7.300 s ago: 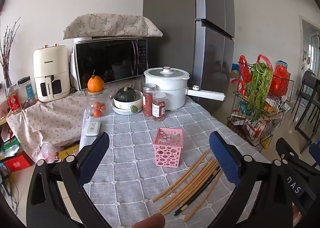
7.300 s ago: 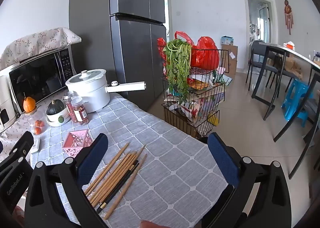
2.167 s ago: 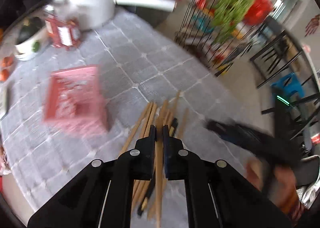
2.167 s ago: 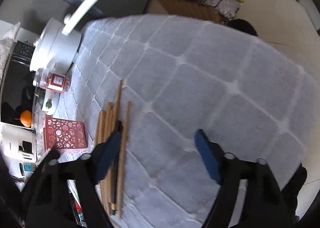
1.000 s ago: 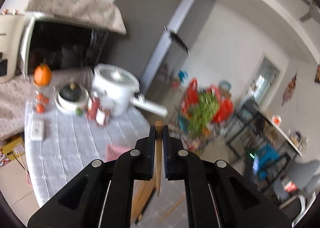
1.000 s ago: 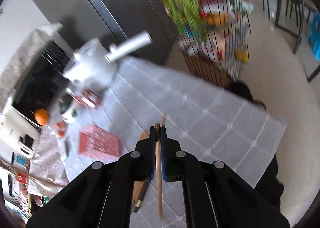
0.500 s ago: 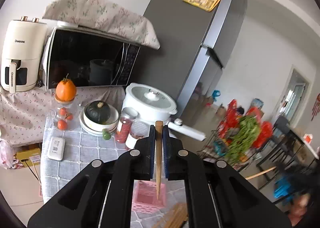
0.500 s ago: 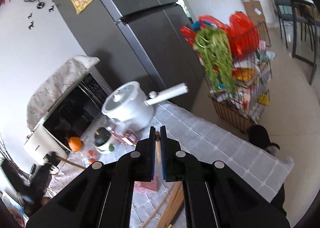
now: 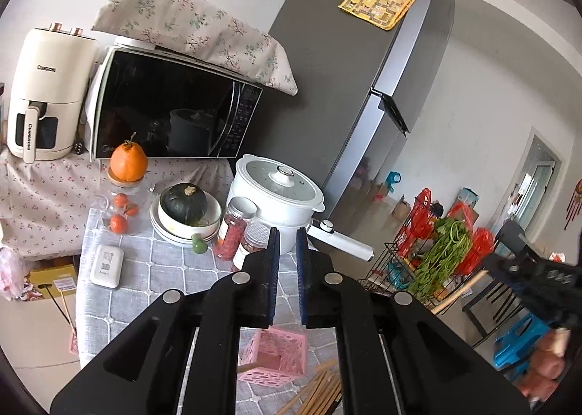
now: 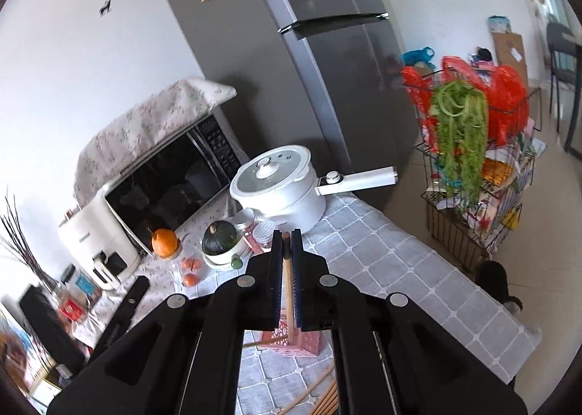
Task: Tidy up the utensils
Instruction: 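Lift the chopstick with the left gripper and drop it into the pink basket, then move the open left gripper back to the chopstick pile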
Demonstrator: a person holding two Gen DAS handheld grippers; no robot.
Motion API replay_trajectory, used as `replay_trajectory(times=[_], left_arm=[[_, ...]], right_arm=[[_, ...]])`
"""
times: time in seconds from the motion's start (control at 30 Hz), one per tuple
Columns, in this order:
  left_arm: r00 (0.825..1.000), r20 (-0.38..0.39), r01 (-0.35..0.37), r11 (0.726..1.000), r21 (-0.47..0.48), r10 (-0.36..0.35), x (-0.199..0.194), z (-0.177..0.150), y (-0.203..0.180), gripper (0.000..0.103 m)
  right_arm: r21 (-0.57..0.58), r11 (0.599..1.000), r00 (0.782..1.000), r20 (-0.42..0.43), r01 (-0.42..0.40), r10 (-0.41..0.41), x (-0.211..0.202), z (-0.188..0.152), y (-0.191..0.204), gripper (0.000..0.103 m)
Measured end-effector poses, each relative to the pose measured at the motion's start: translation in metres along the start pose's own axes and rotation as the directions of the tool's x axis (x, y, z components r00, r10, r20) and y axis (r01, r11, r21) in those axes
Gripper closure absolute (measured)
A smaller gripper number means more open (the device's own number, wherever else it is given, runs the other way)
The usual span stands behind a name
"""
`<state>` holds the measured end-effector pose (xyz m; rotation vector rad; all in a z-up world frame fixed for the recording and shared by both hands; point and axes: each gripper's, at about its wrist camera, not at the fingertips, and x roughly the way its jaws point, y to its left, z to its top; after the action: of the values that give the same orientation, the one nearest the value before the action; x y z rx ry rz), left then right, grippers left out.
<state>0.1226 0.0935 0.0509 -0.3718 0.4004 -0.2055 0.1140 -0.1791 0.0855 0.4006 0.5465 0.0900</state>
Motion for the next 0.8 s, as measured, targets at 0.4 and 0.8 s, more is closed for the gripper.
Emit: replay_trajectory(times=[0.4,0.8], left_arm=[[1.0,-0.009,-0.012,0.998,-0.057,0.012,-0.008,0.002,0.018,0.094],[0.999,-0.051,0.001,1.0,-0.01,-0.002,-0.002,-0.006,0.003,0.075]], right_arm=[[-0.042,0.999,0.999,-0.03,0.027,-0.028,0.053,-0.002,0.033,0.098],[-0.008,0.996,0.996,0.015,0.092,-0.092,0.053,-0.023,0.009,0.026]])
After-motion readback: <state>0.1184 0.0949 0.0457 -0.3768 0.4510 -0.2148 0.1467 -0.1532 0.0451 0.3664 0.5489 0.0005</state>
